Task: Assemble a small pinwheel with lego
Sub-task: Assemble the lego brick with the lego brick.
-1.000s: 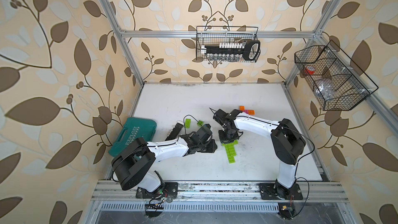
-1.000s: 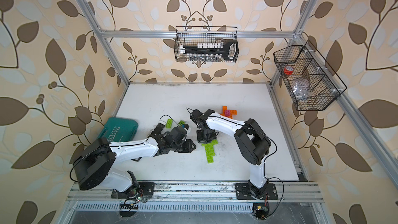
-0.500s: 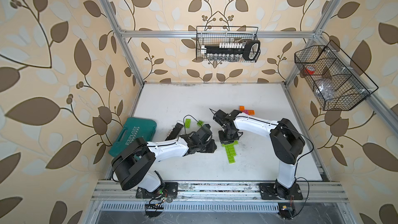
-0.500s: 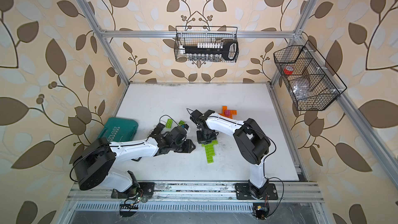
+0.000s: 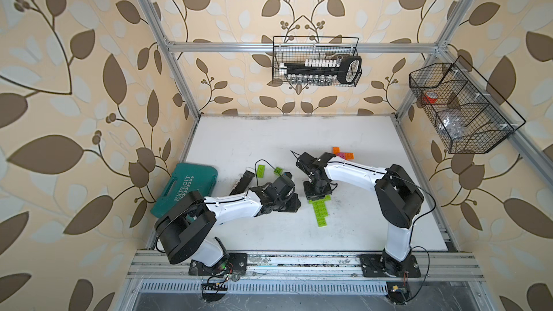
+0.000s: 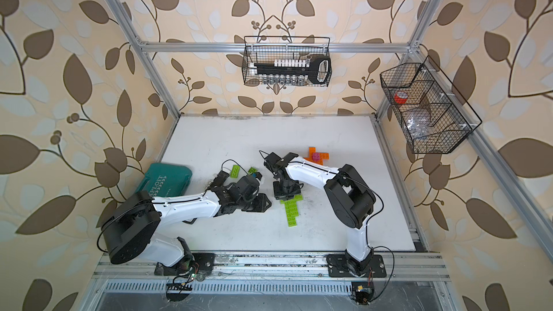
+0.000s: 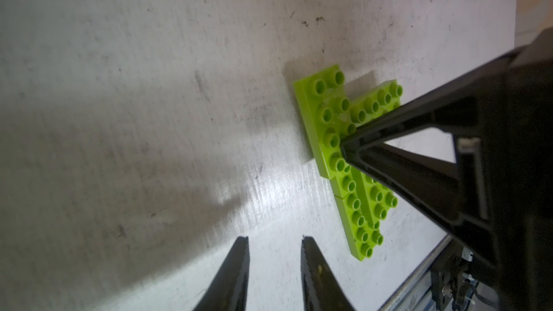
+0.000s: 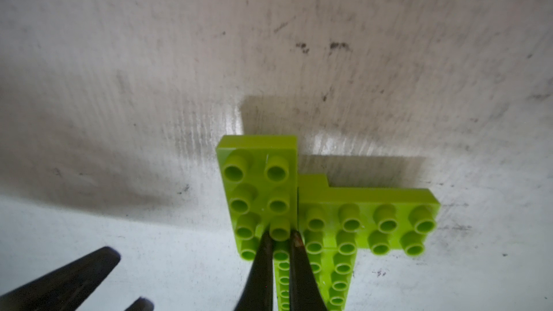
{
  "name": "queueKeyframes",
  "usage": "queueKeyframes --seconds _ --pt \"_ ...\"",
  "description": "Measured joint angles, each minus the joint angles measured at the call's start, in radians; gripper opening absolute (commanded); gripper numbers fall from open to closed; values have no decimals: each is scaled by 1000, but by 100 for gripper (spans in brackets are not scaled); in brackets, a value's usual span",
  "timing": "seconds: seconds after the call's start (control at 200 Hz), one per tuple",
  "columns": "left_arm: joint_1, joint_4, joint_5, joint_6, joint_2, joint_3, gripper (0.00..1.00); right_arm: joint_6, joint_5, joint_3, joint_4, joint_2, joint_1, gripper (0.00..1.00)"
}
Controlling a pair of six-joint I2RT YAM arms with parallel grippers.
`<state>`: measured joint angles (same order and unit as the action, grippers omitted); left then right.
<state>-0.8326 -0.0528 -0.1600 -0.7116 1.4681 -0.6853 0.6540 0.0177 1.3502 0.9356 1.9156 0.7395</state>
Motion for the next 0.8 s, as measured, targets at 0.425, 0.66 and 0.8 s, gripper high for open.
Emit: queueKeyframes --seconds 0.425,0.66,0.8 --pt "0 -9 13 2 0 -3 32 -52 -22 22 8 25 1 7" --pt "0 -21 21 3 0 -8 32 -51 -21 23 9 23 1 9" --pt "0 -28 27 3 0 -8 32 -50 -20 23 10 22 1 10"
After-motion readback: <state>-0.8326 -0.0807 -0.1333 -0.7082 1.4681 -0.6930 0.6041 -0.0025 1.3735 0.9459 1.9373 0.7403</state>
